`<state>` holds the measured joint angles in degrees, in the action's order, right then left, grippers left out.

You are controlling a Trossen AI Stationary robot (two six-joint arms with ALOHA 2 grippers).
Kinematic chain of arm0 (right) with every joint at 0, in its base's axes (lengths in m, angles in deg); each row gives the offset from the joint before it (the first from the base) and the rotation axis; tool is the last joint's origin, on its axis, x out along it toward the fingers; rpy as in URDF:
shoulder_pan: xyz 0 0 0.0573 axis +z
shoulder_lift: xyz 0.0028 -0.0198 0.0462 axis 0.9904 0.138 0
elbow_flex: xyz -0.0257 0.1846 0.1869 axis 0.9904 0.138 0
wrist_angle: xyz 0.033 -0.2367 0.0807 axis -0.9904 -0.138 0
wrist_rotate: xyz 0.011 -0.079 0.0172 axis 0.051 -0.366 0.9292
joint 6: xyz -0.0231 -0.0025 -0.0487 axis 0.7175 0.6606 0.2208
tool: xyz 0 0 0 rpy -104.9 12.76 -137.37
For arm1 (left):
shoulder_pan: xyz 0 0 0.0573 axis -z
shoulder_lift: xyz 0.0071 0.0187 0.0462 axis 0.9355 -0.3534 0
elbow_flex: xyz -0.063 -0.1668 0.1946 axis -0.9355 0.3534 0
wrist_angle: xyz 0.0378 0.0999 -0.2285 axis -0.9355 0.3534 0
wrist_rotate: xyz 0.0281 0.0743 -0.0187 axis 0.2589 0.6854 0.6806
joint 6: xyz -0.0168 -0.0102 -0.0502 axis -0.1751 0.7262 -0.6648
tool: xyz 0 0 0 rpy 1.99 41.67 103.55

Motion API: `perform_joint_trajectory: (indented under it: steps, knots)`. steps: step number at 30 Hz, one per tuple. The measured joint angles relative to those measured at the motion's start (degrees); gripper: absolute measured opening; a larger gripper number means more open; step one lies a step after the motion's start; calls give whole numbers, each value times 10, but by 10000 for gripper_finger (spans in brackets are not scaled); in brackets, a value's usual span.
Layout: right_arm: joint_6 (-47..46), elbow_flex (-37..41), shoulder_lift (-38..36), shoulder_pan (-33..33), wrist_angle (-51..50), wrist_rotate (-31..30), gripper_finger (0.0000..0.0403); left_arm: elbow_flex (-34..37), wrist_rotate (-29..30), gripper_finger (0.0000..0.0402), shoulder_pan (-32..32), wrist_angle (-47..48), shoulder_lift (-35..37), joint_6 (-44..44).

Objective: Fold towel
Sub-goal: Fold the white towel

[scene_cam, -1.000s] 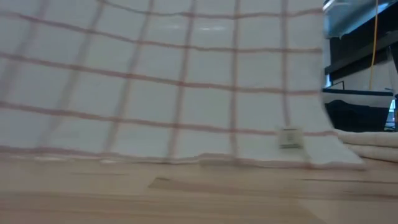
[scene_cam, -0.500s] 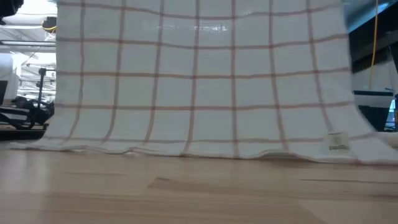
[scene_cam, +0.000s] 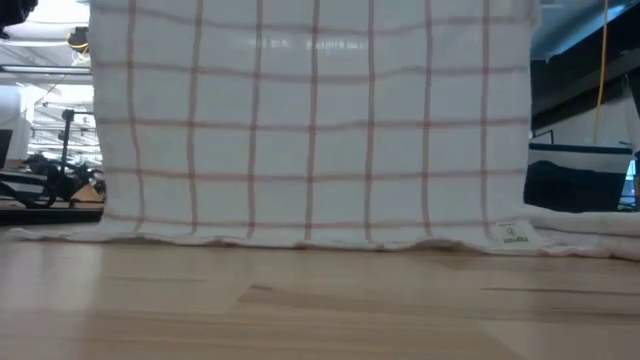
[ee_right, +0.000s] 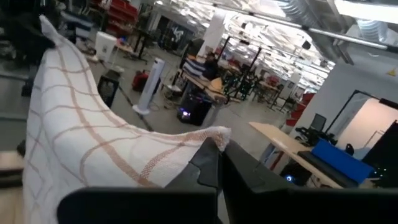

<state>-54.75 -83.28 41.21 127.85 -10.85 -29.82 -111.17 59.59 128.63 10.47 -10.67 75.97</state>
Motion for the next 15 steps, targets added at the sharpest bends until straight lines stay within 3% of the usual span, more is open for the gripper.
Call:
perform_joint_trajectory:
  steps: [6,9,15]
  knots:
    - [-397,0,-7,0,-362,108,6,30,21,5,0,165,2,-177]
    - [-539,28,-1,0,-489,90,5,54,1,5,6,245,2,-289]
    - [-670,188,-17,28,-507,69,5,129,-18,5,11,448,2,-595]
